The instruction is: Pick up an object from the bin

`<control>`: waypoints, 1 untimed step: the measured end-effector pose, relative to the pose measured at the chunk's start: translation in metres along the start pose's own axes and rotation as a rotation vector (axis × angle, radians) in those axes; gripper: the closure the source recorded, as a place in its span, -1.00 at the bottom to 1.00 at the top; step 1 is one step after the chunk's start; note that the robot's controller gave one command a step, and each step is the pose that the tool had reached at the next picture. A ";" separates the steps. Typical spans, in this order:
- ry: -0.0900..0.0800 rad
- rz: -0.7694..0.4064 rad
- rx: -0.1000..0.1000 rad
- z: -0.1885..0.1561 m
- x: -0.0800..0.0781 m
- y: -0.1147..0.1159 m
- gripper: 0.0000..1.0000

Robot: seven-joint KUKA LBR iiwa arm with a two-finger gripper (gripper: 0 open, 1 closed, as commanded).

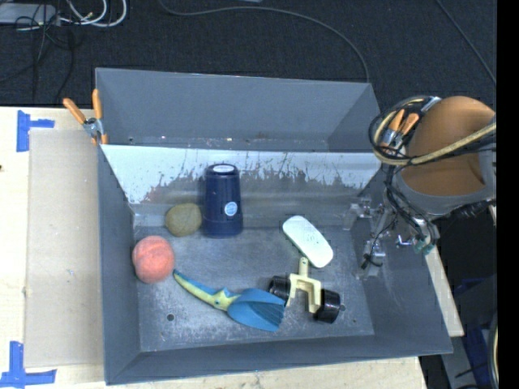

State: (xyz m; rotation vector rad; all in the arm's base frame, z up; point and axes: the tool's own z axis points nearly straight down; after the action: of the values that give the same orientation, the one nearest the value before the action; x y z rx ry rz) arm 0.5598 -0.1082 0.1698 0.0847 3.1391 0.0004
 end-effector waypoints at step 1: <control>0.008 -0.103 -0.002 0.015 0.055 0.037 -1.00</control>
Offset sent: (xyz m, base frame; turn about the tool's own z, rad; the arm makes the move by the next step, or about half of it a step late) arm -0.0161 0.0849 -0.0287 -0.0722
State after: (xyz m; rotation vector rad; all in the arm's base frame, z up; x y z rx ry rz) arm 0.5069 -0.0688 0.1546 -0.0776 3.1469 0.0030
